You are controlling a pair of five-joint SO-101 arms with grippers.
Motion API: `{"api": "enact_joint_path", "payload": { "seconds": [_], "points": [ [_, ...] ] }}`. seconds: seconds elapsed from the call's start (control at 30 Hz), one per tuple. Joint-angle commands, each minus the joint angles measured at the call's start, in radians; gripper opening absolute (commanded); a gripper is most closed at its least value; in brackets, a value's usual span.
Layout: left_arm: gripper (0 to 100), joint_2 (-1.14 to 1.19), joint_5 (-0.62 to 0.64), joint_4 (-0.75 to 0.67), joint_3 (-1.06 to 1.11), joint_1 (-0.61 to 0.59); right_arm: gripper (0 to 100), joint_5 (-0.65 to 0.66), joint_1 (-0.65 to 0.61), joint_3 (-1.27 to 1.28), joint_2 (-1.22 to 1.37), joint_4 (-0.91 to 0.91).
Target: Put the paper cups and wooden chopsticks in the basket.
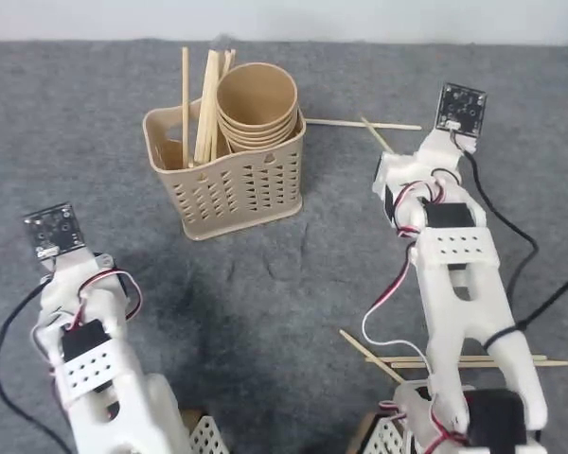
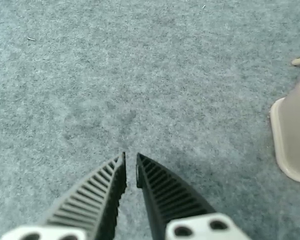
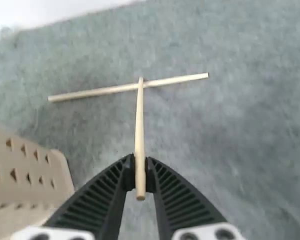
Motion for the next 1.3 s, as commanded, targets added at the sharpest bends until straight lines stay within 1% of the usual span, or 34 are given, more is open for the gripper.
{"api": "enact_joint_path", "payload": {
  "seconds": [0.0,0.2,0.27,0.37,0.5,0.6,0.83,0.9,0.97,1.07,1.27],
  "points": [
    [3,-0.015,-0.008,-0.021,-0.004,0.003,0.7,0.055,0.001,-0.008,-0.062,0.085],
    [3,-0.015,-0.008,-0.021,-0.004,0.003,0.7,0.072,-0.002,-0.009,-0.073,0.259],
    [3,-0.015,-0.008,-0.021,-0.004,0.003,0.7,0.077,-0.021,-0.009,-0.073,0.317],
    [3,-0.015,-0.009,-0.021,-0.004,0.003,0.7,0.12,-0.056,-0.011,-0.073,0.41],
    [3,-0.015,-0.009,-0.021,-0.004,0.003,0.7,0.129,-0.087,-0.012,-0.108,0.501],
    [3,-0.015,-0.009,-0.021,-0.004,0.002,0.7,0.129,-0.085,-0.012,-0.208,0.559],
    [3,-0.015,-0.009,-0.021,-0.004,0.002,0.7,0.129,-0.11,-0.012,-0.549,0.746],
    [3,-0.015,-0.009,-0.021,-0.004,0.002,0.7,0.129,-0.117,-0.002,-0.625,0.773],
    [3,-0.015,-0.009,-0.021,-0.004,0.002,0.7,0.126,-0.116,0.008,-0.667,0.739],
    [3,-0.015,-0.009,-0.021,-0.004,0.0,0.7,0.123,-0.104,0.04,-0.667,0.611],
    [3,-0.015,-0.009,-0.021,-0.004,-0.002,0.7,0.121,-0.101,0.103,-0.541,0.272]
  ]
}}
